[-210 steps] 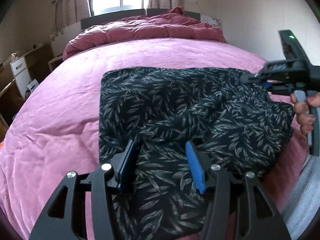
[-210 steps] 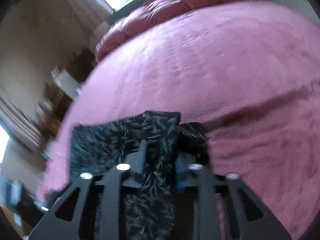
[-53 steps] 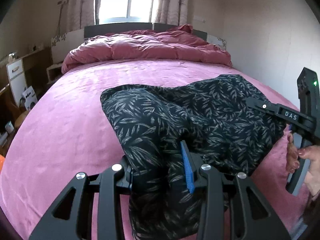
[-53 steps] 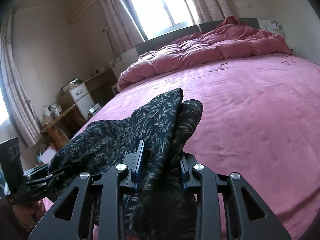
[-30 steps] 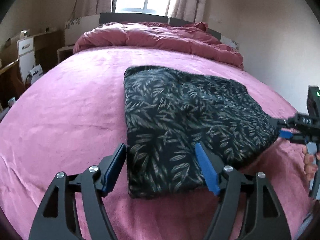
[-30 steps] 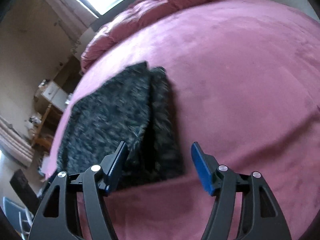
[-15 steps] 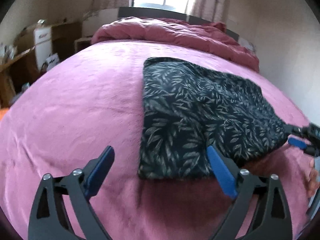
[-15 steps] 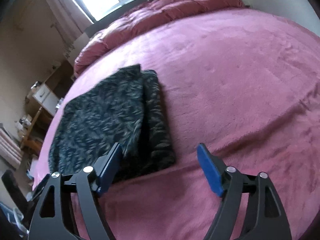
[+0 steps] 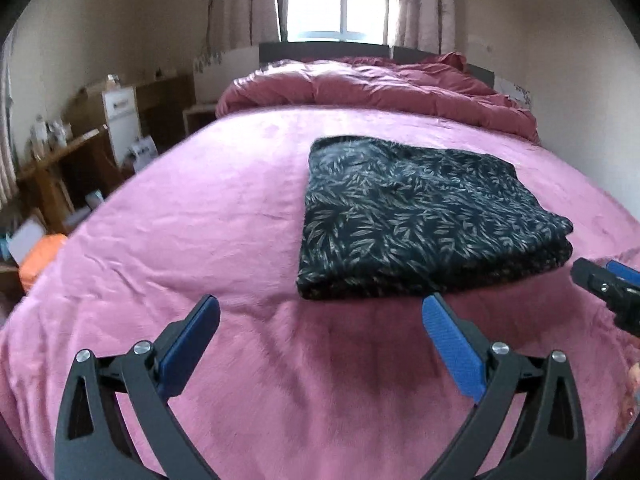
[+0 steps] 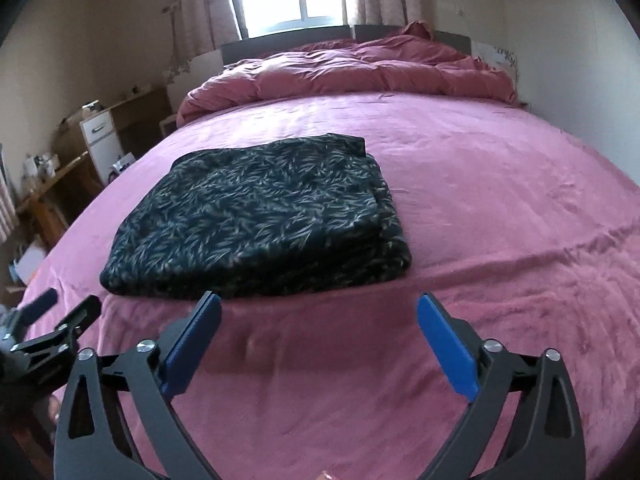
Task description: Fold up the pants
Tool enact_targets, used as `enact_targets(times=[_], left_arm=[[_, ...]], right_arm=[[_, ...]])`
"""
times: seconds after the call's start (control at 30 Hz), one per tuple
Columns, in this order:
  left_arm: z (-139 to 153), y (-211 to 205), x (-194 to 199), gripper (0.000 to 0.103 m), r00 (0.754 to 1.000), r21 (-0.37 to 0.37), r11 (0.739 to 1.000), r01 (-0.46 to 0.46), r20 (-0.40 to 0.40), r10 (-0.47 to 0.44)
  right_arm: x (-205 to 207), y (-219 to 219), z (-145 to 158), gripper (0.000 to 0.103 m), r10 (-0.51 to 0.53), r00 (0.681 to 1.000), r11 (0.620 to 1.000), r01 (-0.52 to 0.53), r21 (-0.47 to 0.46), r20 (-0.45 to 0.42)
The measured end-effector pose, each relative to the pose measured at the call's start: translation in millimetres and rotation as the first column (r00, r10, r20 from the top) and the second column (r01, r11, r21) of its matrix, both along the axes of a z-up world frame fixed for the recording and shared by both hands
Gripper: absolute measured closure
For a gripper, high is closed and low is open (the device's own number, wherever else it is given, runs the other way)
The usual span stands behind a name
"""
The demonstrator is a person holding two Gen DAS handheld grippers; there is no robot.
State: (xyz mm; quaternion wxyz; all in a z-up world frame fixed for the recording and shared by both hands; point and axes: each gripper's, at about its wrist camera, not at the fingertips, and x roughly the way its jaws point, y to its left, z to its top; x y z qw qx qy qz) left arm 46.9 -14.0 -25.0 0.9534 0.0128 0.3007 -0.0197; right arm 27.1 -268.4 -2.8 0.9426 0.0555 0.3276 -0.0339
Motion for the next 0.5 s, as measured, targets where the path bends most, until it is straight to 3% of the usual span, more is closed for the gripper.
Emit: enact_targets(times=[0.23, 0.5], left_arm=[[5.6, -0.8, -22.1, 0.002, 0.997, 0.072, 0.995, -0.067, -0.032, 0.069], [11.1, 8.1, -41.7, 0.002, 0.999, 0.003, 0.999, -0.042, -0.034, 0.042]], right_arm=[[-19.2, 11.4, -1.5, 0.005, -0.058, 0.998, 0.998, 0.058, -0.027, 0.008], [-55.4, 26.9, 9.4, 0.004, -0.054, 0.992, 0.998, 0.057, -0.024, 0.114]])
